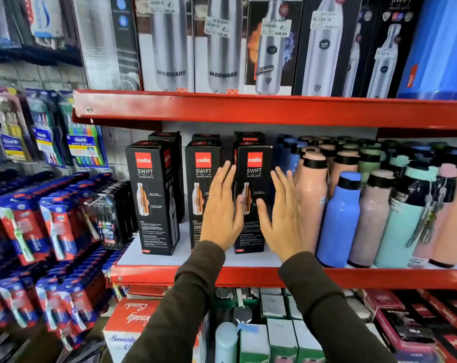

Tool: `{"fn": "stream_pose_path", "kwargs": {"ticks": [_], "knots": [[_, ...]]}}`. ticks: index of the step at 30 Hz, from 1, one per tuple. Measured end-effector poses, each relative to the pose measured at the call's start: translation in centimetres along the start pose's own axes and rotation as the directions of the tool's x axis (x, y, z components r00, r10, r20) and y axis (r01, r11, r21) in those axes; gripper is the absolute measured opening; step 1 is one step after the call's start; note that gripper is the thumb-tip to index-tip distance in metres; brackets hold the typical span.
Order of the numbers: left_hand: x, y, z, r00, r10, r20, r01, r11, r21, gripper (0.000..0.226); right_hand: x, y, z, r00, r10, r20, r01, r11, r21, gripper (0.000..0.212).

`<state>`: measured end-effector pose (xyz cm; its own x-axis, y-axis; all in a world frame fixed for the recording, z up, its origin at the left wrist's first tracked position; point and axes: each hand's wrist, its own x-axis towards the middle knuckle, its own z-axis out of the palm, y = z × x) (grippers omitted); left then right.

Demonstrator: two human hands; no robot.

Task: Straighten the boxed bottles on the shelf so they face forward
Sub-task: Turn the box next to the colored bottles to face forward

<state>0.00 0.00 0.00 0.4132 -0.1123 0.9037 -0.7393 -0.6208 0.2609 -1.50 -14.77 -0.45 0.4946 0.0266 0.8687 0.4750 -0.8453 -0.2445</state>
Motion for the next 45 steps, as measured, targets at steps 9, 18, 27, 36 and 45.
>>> {"fn": "stream_pose_path", "kwargs": {"ticks": [9,18,27,36,45], "knots": [[-3.2,-3.0,5.4,0.822,-0.469,0.323,0.539,0.825,-0.172,0.062,-1.2,3.1,5.0,0.769,0.498,0.401,-0.619,0.739,0.268,0.052],[-3.9,-4.4,7.0,0.752,-0.596,0.280,0.654,0.727,-0.209,0.050,-1.5,4.5,5.9,0.719,0.599,0.352,-0.694,0.638,0.333,0.038],[-4.1,-3.1,6.8,0.734,-0.656,0.175,0.661,0.633,-0.403,0.039,-2.2,5.1,5.0,0.764,0.541,0.351,-0.645,0.644,0.412,0.058],[-4.4,-1.3,6.5,0.662,-0.740,0.121,0.665,0.504,-0.551,0.040,-1.1,4.8,4.6,0.817,0.502,0.284,-0.577,0.711,0.402,0.087],[-3.4,-1.5,6.4,0.775,-0.620,0.118,0.619,0.710,-0.337,0.045,-0.4,6.4,3.7,0.794,0.450,0.409,-0.602,0.675,0.426,0.091]]}}
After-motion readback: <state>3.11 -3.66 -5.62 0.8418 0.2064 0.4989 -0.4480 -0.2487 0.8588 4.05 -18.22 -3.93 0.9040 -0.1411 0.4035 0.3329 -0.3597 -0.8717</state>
